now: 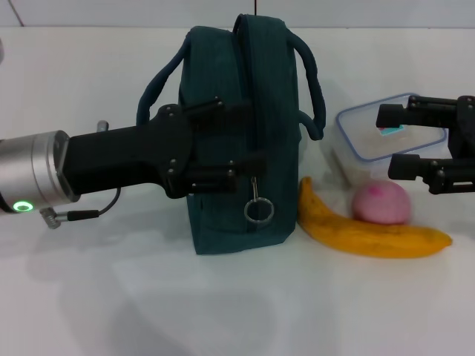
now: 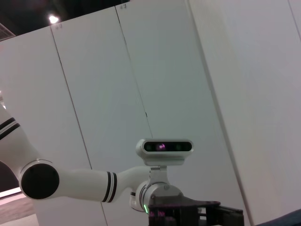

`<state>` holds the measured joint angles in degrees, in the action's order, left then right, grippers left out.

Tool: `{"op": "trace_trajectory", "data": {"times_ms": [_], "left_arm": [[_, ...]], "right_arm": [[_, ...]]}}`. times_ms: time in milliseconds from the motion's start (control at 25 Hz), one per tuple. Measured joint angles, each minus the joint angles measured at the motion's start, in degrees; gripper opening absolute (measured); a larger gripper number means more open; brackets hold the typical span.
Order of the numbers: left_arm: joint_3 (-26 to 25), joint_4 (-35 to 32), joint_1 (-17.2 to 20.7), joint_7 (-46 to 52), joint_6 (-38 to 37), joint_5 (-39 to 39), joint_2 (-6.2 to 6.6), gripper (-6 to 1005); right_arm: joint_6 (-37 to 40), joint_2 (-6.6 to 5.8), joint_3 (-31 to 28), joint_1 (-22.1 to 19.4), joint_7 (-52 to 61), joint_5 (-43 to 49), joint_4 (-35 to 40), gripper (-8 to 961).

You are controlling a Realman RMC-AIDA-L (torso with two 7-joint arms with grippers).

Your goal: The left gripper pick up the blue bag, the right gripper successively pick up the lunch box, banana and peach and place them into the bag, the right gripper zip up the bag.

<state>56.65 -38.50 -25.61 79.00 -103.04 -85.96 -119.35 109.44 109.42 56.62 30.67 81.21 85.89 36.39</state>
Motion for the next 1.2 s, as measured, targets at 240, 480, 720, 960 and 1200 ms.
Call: {"op": "trace_trajectory", "data": {"times_ms": [240, 480, 720, 960, 1200], "left_arm": [[-0.04, 0.0, 0.03, -0.02, 0.04, 0.0, 0.0, 883], [0.1, 0.0, -0.06, -0.05, 0.04, 0.0, 0.0, 882], [-0.21, -1.62, 0.12, 0.65, -3.46, 2.99, 0.15, 881], [-4.67, -13.4, 0.51, 18.53, -2.82, 4.85, 2.24, 880], [-9.77, -23.74, -1.9, 43.78, 5.94, -10.45, 4.22, 879]], "right_arm": [[-0.04, 0.0, 0.23, 0.01, 0.0, 0.0, 0.0, 751], [-0.31, 0.0, 0.41, -0.1, 0.0, -0.02, 0.0, 746], [-0.37, 0.01, 0.12, -0.57, 0.0, 0.76, -0.1, 741], [-0.77, 0.0, -0.02, -1.41, -0.68, 1.79, -0.39, 735], [-3.1, 0.14, -0.01, -3.0, -1.75, 2.32, -0.59, 730]]}}
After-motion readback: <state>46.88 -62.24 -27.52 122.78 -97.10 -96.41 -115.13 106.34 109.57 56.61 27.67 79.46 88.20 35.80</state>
